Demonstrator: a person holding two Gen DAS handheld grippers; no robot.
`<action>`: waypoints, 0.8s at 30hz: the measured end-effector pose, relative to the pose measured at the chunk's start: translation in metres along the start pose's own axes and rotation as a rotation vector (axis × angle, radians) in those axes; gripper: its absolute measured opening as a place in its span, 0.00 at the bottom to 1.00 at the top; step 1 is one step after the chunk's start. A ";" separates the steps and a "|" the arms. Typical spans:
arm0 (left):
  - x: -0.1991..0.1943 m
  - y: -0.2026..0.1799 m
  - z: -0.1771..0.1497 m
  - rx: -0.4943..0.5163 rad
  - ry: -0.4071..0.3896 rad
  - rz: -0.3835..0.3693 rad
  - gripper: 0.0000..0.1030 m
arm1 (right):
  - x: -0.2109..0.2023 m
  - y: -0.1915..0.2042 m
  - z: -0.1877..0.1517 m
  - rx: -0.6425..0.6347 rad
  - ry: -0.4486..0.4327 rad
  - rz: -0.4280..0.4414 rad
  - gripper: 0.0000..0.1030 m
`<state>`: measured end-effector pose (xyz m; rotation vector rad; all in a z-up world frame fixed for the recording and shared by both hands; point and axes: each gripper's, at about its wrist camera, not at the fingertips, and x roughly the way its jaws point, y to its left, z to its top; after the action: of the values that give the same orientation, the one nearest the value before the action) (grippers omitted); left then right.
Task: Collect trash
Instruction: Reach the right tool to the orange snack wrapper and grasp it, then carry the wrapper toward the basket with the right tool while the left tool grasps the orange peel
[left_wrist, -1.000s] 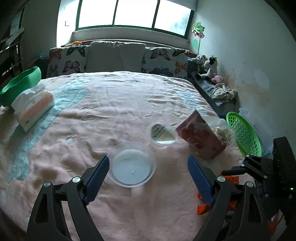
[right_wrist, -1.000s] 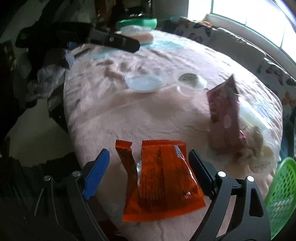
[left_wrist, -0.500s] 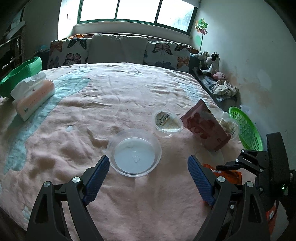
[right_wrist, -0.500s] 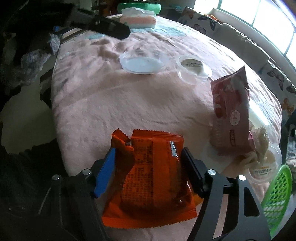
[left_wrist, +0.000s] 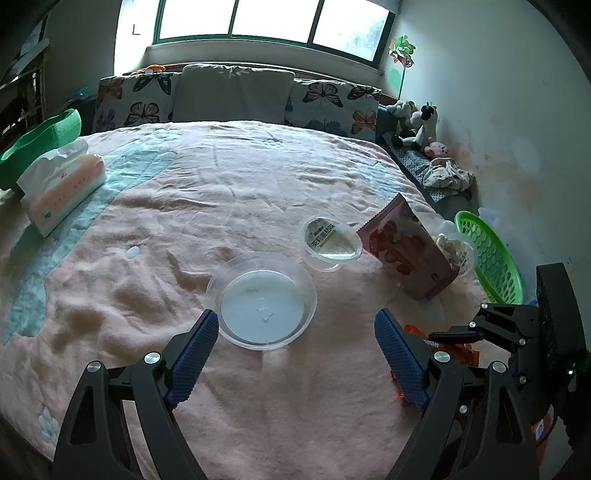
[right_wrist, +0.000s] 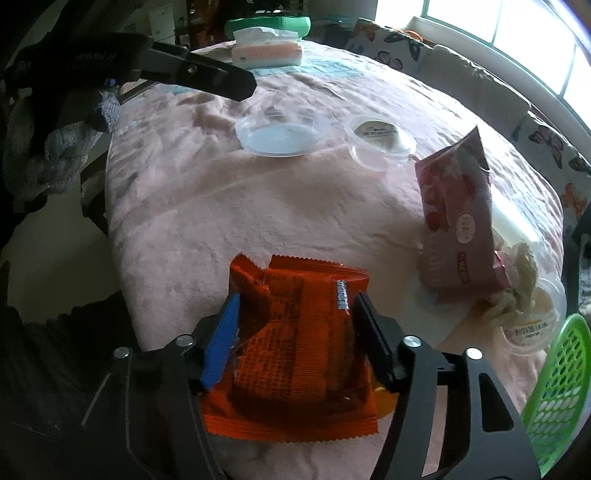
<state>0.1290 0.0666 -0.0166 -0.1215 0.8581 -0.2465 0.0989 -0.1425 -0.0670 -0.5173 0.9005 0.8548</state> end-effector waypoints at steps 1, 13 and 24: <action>0.000 0.000 0.000 -0.001 0.001 0.001 0.81 | 0.002 0.002 0.000 -0.006 0.001 -0.007 0.64; 0.001 -0.001 0.000 -0.004 0.002 -0.012 0.81 | -0.002 -0.004 -0.002 0.057 -0.035 -0.047 0.54; 0.001 -0.025 0.001 0.053 -0.011 -0.068 0.81 | -0.059 -0.041 -0.021 0.284 -0.200 -0.040 0.52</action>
<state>0.1263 0.0421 -0.0118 -0.1025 0.8362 -0.3323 0.1027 -0.2054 -0.0268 -0.1983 0.8080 0.7139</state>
